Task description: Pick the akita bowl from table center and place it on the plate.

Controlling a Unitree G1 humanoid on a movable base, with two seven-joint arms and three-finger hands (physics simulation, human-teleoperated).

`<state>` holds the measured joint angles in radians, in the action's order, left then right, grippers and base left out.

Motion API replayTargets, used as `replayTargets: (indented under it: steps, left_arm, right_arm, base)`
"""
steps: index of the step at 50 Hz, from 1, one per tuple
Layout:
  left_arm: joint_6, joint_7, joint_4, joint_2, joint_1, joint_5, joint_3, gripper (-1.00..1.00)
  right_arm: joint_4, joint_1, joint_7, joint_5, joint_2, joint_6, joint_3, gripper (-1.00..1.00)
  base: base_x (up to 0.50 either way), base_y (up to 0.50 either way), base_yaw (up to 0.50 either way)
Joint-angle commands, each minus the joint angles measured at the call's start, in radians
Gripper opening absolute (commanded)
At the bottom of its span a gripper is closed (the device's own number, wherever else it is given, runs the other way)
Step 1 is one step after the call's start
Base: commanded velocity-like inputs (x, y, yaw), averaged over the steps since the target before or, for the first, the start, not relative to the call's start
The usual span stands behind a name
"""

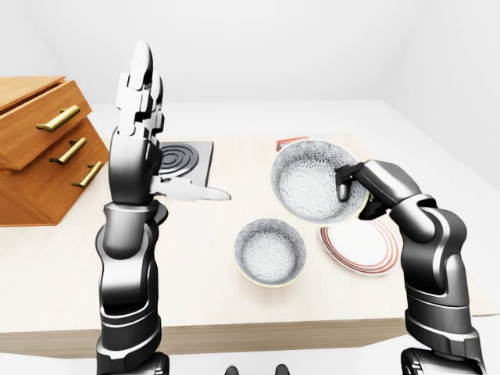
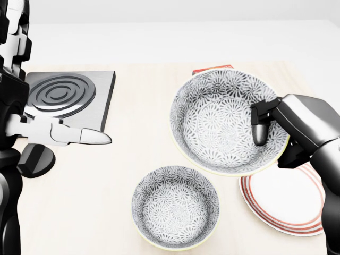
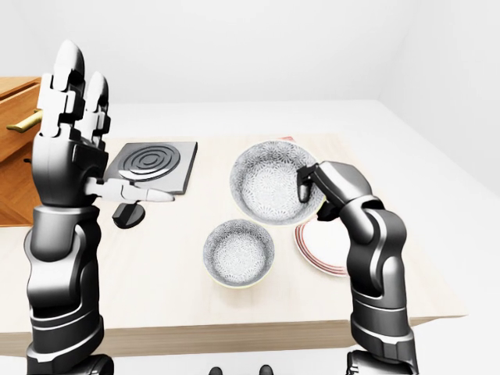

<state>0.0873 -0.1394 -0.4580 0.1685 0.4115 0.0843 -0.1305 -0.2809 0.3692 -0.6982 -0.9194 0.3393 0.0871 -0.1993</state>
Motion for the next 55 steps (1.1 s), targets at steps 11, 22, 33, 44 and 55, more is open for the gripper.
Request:
replayTargets:
  steps: [11,22,33,44,55]
  left_arm:
    - [0.000,0.000,0.009,-0.006,-0.002,-0.001,0.005,1.00]
    - [0.000,0.001,0.047,-0.003,0.016,-0.003,0.006,1.00]
    - [0.000,0.002,0.053,-0.005,0.015,0.004,0.009,1.00]
    - [0.000,0.000,0.025,-0.013,0.001,0.010,0.015,1.00]
    - [0.000,-0.003,0.004,-0.020,-0.015,0.018,0.021,1.00]
  right_arm:
    - [-0.083,-0.153,0.000,0.273,0.016,0.000,-0.111,-1.00]
    - [-0.068,-0.239,0.000,0.323,0.028,0.000,-0.201,-1.00]
    - [-0.028,-0.328,0.000,0.386,0.043,0.000,-0.326,-1.00]
    - [0.039,-0.333,0.000,0.375,0.042,0.000,-0.330,-1.00]
    - [0.141,-0.275,0.000,0.361,0.070,0.000,-0.276,-1.00]
  base:
    - [0.00,0.00,0.00]
    - [0.00,0.00,0.00]
    - [0.00,0.00,0.00]
    - [0.00,0.00,0.00]
    - [0.00,0.00,0.00]
